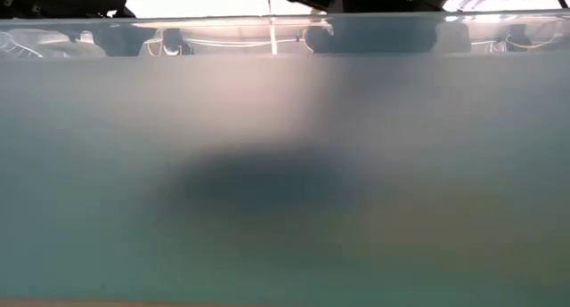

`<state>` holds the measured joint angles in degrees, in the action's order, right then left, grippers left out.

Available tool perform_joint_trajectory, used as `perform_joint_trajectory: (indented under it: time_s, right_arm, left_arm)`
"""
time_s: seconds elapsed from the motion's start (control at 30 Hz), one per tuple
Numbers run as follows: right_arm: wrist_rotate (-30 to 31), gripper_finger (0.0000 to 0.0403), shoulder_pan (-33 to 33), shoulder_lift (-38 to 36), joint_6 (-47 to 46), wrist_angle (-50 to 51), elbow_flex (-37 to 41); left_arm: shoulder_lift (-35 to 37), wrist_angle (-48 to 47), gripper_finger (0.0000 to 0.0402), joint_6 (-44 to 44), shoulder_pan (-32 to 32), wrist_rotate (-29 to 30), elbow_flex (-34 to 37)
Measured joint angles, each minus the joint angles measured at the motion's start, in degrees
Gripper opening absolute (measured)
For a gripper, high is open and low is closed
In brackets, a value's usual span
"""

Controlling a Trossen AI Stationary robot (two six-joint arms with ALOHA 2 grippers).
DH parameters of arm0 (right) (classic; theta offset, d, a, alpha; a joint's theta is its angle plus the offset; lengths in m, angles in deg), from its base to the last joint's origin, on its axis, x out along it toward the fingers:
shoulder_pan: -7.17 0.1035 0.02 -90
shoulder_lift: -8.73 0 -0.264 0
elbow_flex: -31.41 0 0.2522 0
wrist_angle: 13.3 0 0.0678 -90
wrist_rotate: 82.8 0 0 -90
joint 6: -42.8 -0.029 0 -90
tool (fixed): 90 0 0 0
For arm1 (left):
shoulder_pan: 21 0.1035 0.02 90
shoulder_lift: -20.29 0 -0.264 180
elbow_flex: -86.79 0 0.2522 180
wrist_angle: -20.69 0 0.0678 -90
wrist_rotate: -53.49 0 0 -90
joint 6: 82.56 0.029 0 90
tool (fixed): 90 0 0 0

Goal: Pick and place rubber bands into bin
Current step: Put the small violet rubberband into the green bin, then put the small yellow rubberband into the green bin

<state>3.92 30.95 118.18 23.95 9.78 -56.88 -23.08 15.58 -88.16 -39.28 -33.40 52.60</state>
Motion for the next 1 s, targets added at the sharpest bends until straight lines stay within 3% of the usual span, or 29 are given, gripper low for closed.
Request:
perform_joint_trajectory:
  time_s: [0.37,0.63,0.83,0.9,1.0]
  right_arm:
    - [-0.1,0.0019,-0.2,-0.2,-0.4,0.8,0.0]
    - [0.1,0.0115,-0.1,-0.3,1.7,0.8,0.0]
    - [0.6,0.0169,-0.1,-5.1,3.7,3.1,0.1]
    - [2.4,0.0178,0.1,-7.7,4.7,4.6,0.1]
    - [9.9,0.0184,1.1,-11.9,6.8,7.7,0.3]
  left_arm:
    - [0.0,0.0,0.0228,-7.9,0.0,-0.1,0.0]
    - [0.0,0.0,0.0228,-9.8,0.0,-0.1,0.0]
    - [0.0,0.1,0.0228,-9.0,0.0,-0.1,0.0]
    - [0.0,0.1,0.0228,-7.0,0.0,-0.1,0.0]
    - [-0.1,1.2,0.0228,-4.2,0.0,0.0,0.0]
